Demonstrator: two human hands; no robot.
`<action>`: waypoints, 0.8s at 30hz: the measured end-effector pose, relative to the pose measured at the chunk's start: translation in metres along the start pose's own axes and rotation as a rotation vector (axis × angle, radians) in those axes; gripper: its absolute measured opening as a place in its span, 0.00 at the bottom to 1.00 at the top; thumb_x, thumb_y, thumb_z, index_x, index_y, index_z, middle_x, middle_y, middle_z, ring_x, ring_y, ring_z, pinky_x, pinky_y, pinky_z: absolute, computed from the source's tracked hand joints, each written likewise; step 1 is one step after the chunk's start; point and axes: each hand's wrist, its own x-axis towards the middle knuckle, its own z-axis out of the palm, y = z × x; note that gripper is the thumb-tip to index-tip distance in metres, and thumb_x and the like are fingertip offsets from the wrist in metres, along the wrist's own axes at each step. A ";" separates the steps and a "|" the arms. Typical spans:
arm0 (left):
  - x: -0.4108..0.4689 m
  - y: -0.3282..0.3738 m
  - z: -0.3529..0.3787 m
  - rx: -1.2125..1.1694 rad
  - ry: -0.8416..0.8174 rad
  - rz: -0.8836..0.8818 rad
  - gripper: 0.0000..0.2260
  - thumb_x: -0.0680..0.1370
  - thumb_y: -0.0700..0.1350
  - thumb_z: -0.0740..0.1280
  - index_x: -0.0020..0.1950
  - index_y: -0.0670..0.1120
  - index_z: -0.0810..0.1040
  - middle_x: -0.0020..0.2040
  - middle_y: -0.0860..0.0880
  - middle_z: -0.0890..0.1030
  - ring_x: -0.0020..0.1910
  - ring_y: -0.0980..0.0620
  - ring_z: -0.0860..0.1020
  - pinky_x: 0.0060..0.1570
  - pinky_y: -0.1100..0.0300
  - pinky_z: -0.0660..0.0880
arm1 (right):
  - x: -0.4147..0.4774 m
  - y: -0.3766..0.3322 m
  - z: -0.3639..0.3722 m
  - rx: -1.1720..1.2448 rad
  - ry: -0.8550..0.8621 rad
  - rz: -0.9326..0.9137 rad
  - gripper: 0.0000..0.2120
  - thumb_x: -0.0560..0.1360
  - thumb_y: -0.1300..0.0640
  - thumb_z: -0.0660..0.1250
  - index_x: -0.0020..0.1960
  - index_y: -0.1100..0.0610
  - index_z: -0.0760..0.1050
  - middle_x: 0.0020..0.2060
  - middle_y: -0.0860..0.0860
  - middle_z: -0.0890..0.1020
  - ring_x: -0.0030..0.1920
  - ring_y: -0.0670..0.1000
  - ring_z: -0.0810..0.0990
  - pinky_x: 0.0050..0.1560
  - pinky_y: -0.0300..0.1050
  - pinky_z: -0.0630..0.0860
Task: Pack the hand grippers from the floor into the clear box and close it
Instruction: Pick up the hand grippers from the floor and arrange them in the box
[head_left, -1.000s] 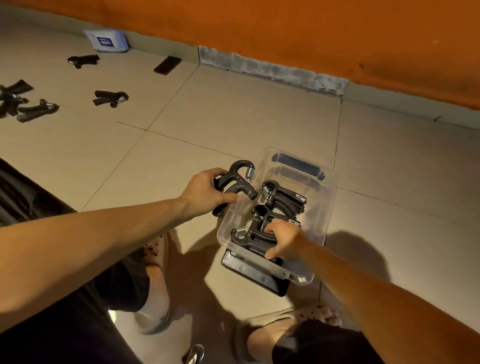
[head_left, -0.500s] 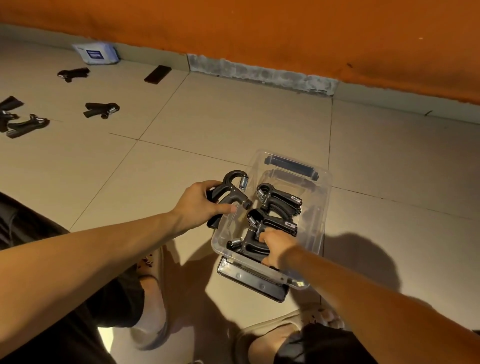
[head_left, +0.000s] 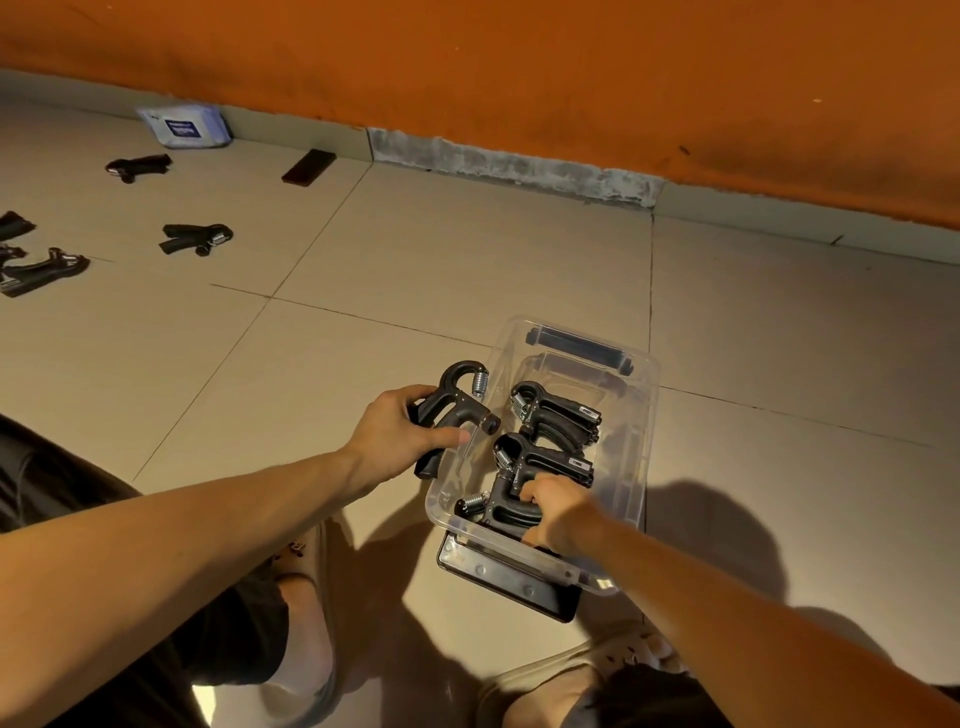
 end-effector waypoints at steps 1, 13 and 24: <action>-0.001 0.002 0.001 0.001 0.005 -0.002 0.23 0.66 0.48 0.83 0.60 0.51 0.83 0.47 0.53 0.86 0.43 0.59 0.84 0.40 0.70 0.78 | -0.002 0.001 -0.003 0.049 0.004 0.000 0.33 0.71 0.49 0.78 0.73 0.52 0.71 0.68 0.51 0.75 0.67 0.54 0.74 0.69 0.50 0.71; 0.020 0.039 0.028 0.056 0.092 0.084 0.23 0.65 0.53 0.83 0.57 0.53 0.82 0.47 0.57 0.85 0.47 0.57 0.82 0.54 0.54 0.80 | -0.046 -0.029 -0.124 1.084 0.275 -0.102 0.08 0.81 0.54 0.66 0.56 0.57 0.81 0.47 0.57 0.86 0.46 0.53 0.86 0.50 0.46 0.83; 0.035 0.058 0.006 -0.066 0.005 0.058 0.07 0.82 0.47 0.68 0.58 0.49 0.82 0.49 0.44 0.85 0.42 0.49 0.83 0.46 0.54 0.78 | -0.037 -0.014 -0.134 1.102 0.248 -0.079 0.12 0.81 0.62 0.66 0.63 0.64 0.78 0.45 0.61 0.84 0.42 0.52 0.84 0.43 0.40 0.83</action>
